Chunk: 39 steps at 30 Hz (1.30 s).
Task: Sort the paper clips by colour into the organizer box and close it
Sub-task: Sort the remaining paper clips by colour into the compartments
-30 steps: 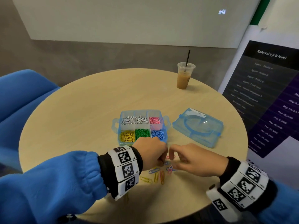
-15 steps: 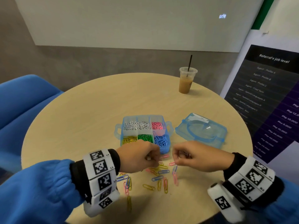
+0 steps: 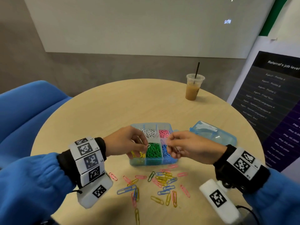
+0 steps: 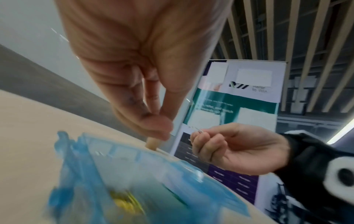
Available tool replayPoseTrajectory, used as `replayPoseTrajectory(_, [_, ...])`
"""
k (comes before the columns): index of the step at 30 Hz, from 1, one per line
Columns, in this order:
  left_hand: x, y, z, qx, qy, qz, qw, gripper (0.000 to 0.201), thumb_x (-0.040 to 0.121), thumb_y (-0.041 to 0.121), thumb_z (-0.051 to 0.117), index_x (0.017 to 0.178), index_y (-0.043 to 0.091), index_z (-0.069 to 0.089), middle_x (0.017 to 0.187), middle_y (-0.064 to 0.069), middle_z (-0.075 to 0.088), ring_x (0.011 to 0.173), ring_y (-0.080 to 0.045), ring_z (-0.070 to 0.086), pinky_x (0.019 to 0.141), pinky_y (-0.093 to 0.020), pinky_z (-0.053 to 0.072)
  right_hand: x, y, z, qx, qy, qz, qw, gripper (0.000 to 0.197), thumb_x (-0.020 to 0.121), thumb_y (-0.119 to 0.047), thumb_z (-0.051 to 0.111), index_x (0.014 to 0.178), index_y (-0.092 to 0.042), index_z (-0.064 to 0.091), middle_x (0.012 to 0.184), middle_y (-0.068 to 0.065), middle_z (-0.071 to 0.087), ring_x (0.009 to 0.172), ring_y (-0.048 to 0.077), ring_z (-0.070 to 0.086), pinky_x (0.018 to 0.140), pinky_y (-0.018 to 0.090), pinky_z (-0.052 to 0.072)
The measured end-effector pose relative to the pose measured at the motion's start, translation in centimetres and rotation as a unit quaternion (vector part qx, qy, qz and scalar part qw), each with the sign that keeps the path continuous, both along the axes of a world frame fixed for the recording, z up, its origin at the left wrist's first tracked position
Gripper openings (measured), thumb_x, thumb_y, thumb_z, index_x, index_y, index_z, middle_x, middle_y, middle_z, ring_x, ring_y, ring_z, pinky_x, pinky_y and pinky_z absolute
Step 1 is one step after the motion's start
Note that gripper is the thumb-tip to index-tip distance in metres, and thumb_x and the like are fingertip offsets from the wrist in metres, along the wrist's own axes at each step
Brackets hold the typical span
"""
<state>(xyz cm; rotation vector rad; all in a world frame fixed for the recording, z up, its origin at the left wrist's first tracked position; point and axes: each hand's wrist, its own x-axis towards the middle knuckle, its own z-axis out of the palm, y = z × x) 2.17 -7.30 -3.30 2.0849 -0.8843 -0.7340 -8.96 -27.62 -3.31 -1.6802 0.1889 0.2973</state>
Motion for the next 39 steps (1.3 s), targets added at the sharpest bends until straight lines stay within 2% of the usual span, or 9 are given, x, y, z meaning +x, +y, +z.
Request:
replayPoseTrajectory(8, [4.5, -2.0, 0.7, 0.014, 0.003, 0.114, 0.993, 0.026, 0.091, 0.015, 0.066, 0.112, 0.000, 0.064, 0.095, -0.017, 0.073, 0.081, -0.024, 0.071, 0.071, -0.029, 0.061, 6.2, 2.3, 0.0, 0.210, 0.058, -0.158, 0.963, 0.021, 0.098, -0.009, 0.052, 0.114, 0.004, 0.054, 0.124, 0.023, 0.059, 0.118, 0.030, 0.059, 0.097, 0.033, 0.049])
replayPoseTrajectory(12, [4.5, -2.2, 1.0, 0.022, -0.020, 0.105, 0.994, 0.036, 0.095, 0.021, 0.060, 0.127, 0.005, 0.056, 0.111, -0.013, 0.067, 0.097, -0.024, 0.068, 0.076, -0.026, 0.059, 7.0, 2.9, 0.8, 0.247, 0.068, -0.131, 0.958, 0.038, 0.100, -0.029, 0.049, 0.126, -0.001, 0.046, 0.117, 0.020, 0.052, 0.117, 0.030, 0.051, 0.104, 0.032, 0.039])
replayPoseTrajectory(15, [3.9, -0.8, 1.6, 0.025, -0.072, 0.078, 0.994, 0.034, 0.096, 0.023, 0.057, 0.128, 0.009, 0.057, 0.115, -0.006, 0.067, 0.101, -0.021, 0.067, 0.079, -0.026, 0.058, 6.0, 2.5, 1.4, 0.238, 0.025, -0.142, 0.961, 0.070, 0.100, -0.028, 0.048, 0.151, 0.004, 0.013, 0.155, 0.031, 0.011, 0.146, 0.040, 0.012, 0.121, 0.043, 0.018])
replayPoseTrajectory(18, [3.0, 2.1, 1.6, 0.058, -0.148, 0.056, 0.986, 0.022, 0.094, 0.024, 0.061, 0.114, 0.016, 0.065, 0.108, 0.004, 0.068, 0.090, -0.015, 0.067, 0.072, -0.027, 0.059, 3.4, 1.6, 2.3, 0.149, -0.043, -0.121, 0.981, 0.048, 0.099, -0.020, 0.050, 0.140, 0.005, 0.041, 0.140, 0.022, 0.050, 0.129, 0.029, 0.051, 0.107, 0.036, 0.043])
replayPoseTrajectory(21, [2.1, 6.1, 1.0, 0.145, -0.208, 0.054, 0.966, 0.014, 0.088, 0.031, 0.068, 0.094, 0.019, 0.065, 0.092, 0.006, 0.067, 0.071, -0.007, 0.062, 0.060, -0.016, 0.050, -0.8, 0.4, 2.4, -0.106, -0.093, -0.036, 0.989, 0.023, 0.095, -0.018, 0.058, 0.108, 0.000, 0.062, 0.097, 0.011, 0.072, 0.078, 0.017, 0.070, 0.066, 0.026, 0.058])
replayPoseTrajectory(25, [0.0, 10.6, -1.3, 0.365, -0.185, -0.004, 0.913, 0.030, 0.083, 0.056, 0.064, 0.090, 0.028, 0.060, 0.092, 0.012, 0.062, 0.075, -0.004, 0.056, 0.074, -0.020, 0.048, -5.2, -1.3, -0.2, -0.463, -0.060, 0.058, 0.883, 0.019, 0.081, -0.031, 0.075, 0.076, -0.019, 0.062, 0.063, -0.008, 0.059, 0.054, 0.000, 0.053, 0.053, 0.013, 0.040])
replayPoseTrajectory(30, [-2.8, 11.5, -3.3, 0.343, -0.167, 0.024, 0.924, 0.032, 0.078, 0.055, 0.071, 0.093, 0.028, 0.061, 0.092, 0.011, 0.061, 0.080, -0.006, 0.056, 0.075, -0.020, 0.050, -7.0, 0.0, -3.5, -0.461, -0.020, 0.098, 0.882, 0.020, 0.073, -0.031, 0.079, 0.074, -0.018, 0.064, 0.070, -0.002, 0.067, 0.053, 0.003, 0.053, 0.048, 0.013, 0.040])
replayPoseTrajectory(34, [-3.4, 10.9, -3.6, 0.295, -0.136, 0.019, 0.946, 0.017, 0.089, 0.032, 0.068, 0.101, 0.021, 0.063, 0.095, 0.008, 0.065, 0.074, -0.004, 0.057, 0.058, -0.009, 0.045, -6.7, 0.5, -4.2, -0.476, -0.049, 0.118, 0.870, 0.017, 0.080, -0.021, 0.068, 0.069, -0.029, 0.058, 0.071, -0.008, 0.063, 0.062, 0.003, 0.054, 0.065, 0.022, 0.049])
replayPoseTrajectory(39, [-3.3, 11.4, -4.1, 0.247, -0.147, -0.033, 0.957, 0.004, 0.089, 0.022, 0.065, 0.090, 0.026, 0.065, 0.085, 0.007, 0.069, 0.071, -0.003, 0.058, 0.068, -0.013, 0.047, -7.1, 0.0, -4.7, -0.498, -0.061, 0.159, 0.851, 0.018, 0.090, -0.025, 0.060, 0.076, -0.030, 0.050, 0.082, -0.012, 0.048, 0.073, -0.001, 0.044, 0.069, 0.016, 0.036])
